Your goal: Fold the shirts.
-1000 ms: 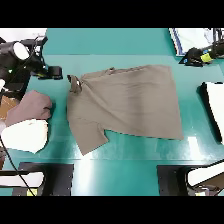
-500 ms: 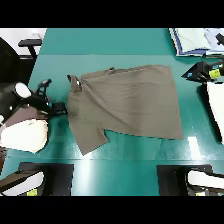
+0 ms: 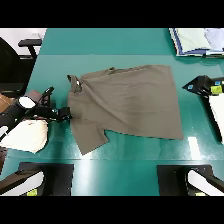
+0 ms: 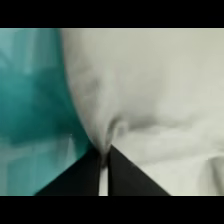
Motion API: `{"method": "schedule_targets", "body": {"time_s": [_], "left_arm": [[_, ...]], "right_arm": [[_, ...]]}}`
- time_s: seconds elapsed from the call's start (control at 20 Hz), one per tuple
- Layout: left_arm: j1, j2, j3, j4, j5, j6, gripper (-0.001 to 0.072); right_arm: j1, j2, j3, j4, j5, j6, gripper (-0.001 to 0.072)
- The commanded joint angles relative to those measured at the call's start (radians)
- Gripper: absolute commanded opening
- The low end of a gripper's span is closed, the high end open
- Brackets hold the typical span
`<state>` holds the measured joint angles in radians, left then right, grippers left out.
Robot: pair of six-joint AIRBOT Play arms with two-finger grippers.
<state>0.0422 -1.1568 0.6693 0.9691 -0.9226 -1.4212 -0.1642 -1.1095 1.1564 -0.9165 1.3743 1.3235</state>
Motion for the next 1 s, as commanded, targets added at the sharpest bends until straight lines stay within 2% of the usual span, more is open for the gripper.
{"method": "schedule_targets", "body": {"time_s": [0.0, 0.15, 0.2, 0.25, 0.4, 0.5, 0.65, 0.8, 0.85, 0.9, 0.95], "left_arm": [[0.001, 0.003, 0.035, -0.05, -0.013, 0.055, 0.0031], [0.001, 0.003, 0.112, -0.049, -0.058, 0.07, 0.0031], [0.001, 0.003, 0.132, -0.05, -0.056, 0.076, 0.0031], [0.001, 0.003, 0.146, -0.052, -0.054, 0.079, 0.0031], [0.001, 0.003, 0.16, -0.056, -0.054, 0.084, 0.0031], [0.001, 0.003, 0.16, -0.057, -0.055, 0.087, 0.0032], [0.001, 0.003, 0.16, -0.057, -0.058, 0.087, 0.0032], [0.001, 0.003, 0.16, -0.057, -0.058, 0.087, 0.0032], [0.001, 0.003, 0.16, -0.057, -0.058, 0.087, 0.0032], [0.001, 0.003, 0.16, -0.056, -0.059, 0.087, 0.0031], [0.001, 0.003, 0.16, -0.056, -0.064, 0.087, 0.0032]], "right_arm": [[-0.096, 0.072, -0.123, -0.019, 0.041, 0.005, 0.0408], [-0.281, 0.139, -0.301, -0.28, 0.098, 0.048, 0.0415], [-0.337, 0.152, -0.365, -0.345, 0.101, 0.048, 0.0512], [-0.394, 0.156, -0.434, -0.354, 0.095, 0.048, 0.0545], [-0.467, 0.155, -0.6, -0.288, 0.046, 0.048, 0.0505], [-0.462, 0.156, -0.674, -0.218, -0.007, 0.048, 0.0504], [-0.393, 0.156, -0.736, -0.149, -0.102, 0.064, 0.0503], [-0.278, 0.141, -0.737, -0.148, -0.151, 0.096, 0.0502], [-0.244, 0.126, -0.726, -0.146, -0.169, 0.114, 0.0473], [-0.209, 0.109, -0.713, -0.138, -0.185, 0.128, 0.0406], [-0.178, 0.086, -0.697, -0.105, -0.201, 0.129, 0.0405]]}}
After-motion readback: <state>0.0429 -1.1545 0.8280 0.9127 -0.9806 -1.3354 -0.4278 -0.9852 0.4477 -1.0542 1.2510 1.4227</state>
